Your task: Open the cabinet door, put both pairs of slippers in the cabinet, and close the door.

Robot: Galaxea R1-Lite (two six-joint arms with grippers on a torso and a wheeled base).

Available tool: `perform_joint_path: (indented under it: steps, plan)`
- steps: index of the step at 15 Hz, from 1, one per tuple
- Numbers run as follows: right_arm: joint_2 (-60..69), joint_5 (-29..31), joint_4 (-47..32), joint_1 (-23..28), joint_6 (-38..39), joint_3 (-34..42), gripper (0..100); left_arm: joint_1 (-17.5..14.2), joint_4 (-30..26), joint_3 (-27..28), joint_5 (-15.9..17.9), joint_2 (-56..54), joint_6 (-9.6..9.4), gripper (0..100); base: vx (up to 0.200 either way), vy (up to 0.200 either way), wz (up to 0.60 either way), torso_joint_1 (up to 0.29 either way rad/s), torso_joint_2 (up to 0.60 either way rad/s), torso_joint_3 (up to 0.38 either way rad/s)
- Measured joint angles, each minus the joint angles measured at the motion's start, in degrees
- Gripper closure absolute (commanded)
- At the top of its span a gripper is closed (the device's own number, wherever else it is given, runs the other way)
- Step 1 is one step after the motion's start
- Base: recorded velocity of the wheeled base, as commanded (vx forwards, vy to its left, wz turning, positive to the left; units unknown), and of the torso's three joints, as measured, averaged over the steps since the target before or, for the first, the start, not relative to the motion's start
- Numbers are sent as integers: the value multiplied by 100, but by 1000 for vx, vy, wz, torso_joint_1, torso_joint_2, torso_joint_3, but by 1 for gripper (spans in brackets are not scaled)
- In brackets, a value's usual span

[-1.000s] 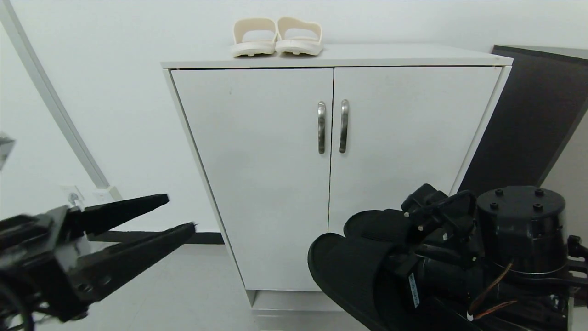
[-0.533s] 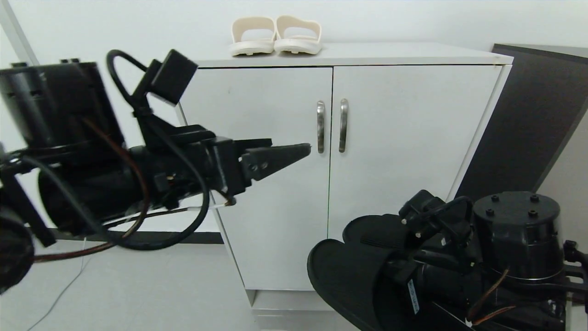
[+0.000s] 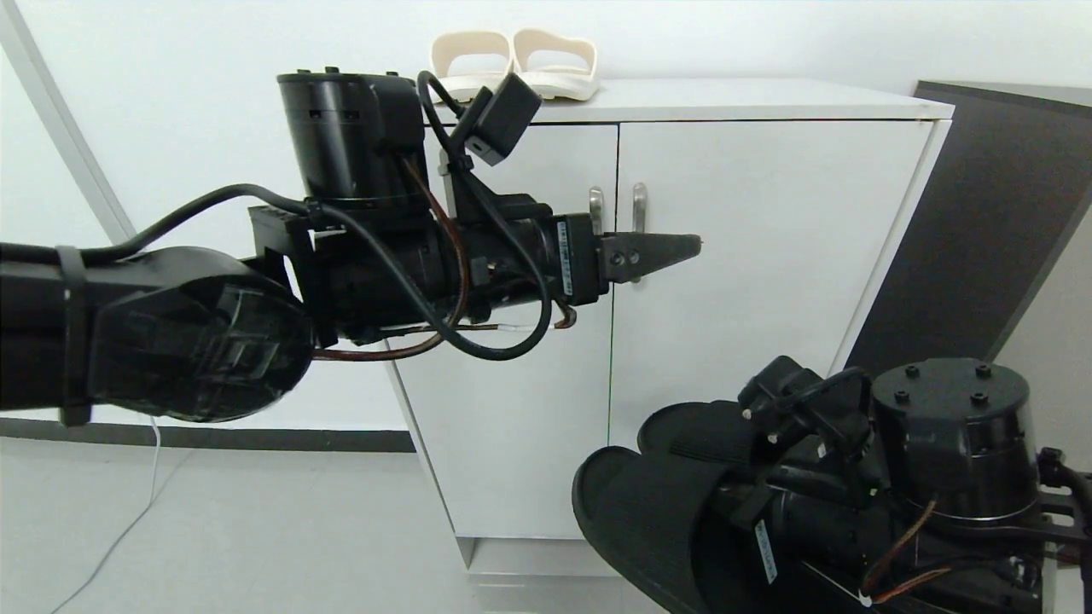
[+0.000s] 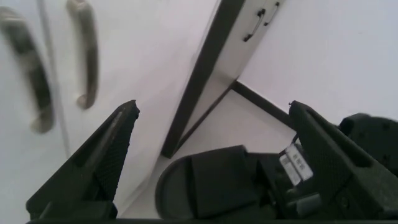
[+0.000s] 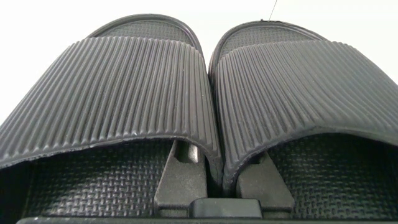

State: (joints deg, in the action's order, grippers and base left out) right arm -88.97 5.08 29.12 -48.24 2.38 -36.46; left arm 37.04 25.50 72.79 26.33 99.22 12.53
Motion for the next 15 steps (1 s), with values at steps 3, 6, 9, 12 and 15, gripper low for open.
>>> perform_joint_path:
  steps: [3,6,9,12,15]
  plan:
    - [-30,0,2,-7,0,6,100,0,4,417,233,310,304,0,0,0,0,0,0,0]
    - [-48,2,2,-11,-2,9,100,-16,4,730,271,569,378,0,0,0,0,0,0,0]
    - [-52,2,2,-10,-2,9,100,-44,6,898,229,734,394,0,0,0,0,0,0,0]
    - [-54,2,2,-7,-2,9,100,-176,4,962,218,789,405,0,0,0,0,0,0,0]
    - [-63,2,2,-11,0,9,100,-286,6,976,216,825,413,0,0,0,0,0,0,0]
